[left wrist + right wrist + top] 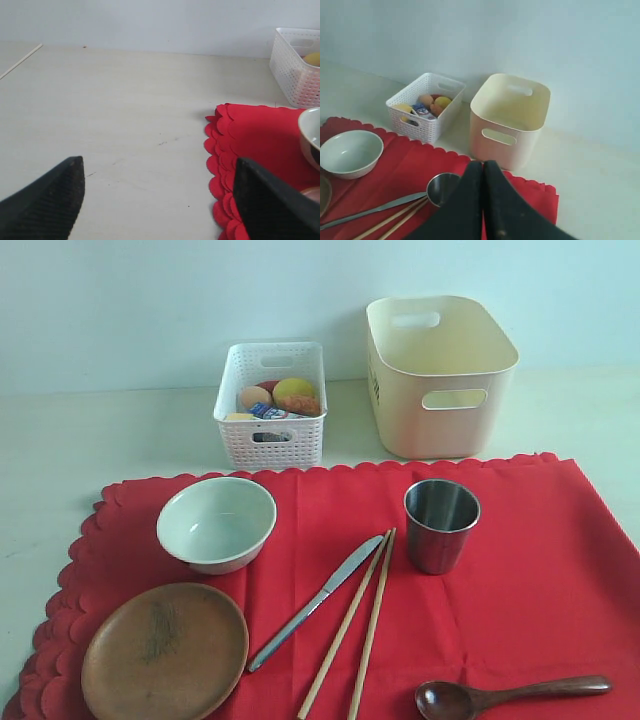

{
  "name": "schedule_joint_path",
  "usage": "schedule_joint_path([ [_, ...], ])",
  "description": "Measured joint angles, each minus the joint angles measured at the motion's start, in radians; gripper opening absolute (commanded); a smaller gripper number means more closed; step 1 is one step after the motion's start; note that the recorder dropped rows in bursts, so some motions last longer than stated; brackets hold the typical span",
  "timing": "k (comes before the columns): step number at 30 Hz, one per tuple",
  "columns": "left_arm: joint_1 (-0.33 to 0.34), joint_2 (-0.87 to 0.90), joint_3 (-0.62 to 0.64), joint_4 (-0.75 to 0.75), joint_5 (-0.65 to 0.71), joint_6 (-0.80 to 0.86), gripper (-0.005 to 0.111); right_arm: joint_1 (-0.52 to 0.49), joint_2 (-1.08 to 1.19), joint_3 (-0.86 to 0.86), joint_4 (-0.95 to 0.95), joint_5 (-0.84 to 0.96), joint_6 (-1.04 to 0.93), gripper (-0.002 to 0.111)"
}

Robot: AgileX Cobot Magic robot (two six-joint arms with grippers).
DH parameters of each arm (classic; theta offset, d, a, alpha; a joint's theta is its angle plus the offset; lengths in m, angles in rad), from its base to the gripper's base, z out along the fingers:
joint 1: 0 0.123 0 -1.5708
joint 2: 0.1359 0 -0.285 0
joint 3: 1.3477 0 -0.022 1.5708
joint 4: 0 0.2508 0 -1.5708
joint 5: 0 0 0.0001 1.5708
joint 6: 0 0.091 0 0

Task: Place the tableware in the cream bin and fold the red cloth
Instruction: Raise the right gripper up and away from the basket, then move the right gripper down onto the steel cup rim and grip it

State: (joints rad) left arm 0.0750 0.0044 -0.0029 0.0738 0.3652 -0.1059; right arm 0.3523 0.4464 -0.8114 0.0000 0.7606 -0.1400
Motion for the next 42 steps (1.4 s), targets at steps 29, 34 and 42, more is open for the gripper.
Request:
schedule_joint_path([
  [29,0.000,0.000,0.000,0.000,0.000,0.000,0.078,0.000,0.726,0.075,0.053,-0.168,0.151,0.033],
  [34,0.000,0.000,0.000,0.000,0.000,0.000,0.078,-0.012,0.951,-0.077,0.053,-0.122,0.105,0.054],
  [42,-0.051,0.000,0.000,0.000,0.000,0.000,0.078,-0.067,1.183,-0.279,0.080,-0.056,0.003,0.062],
])
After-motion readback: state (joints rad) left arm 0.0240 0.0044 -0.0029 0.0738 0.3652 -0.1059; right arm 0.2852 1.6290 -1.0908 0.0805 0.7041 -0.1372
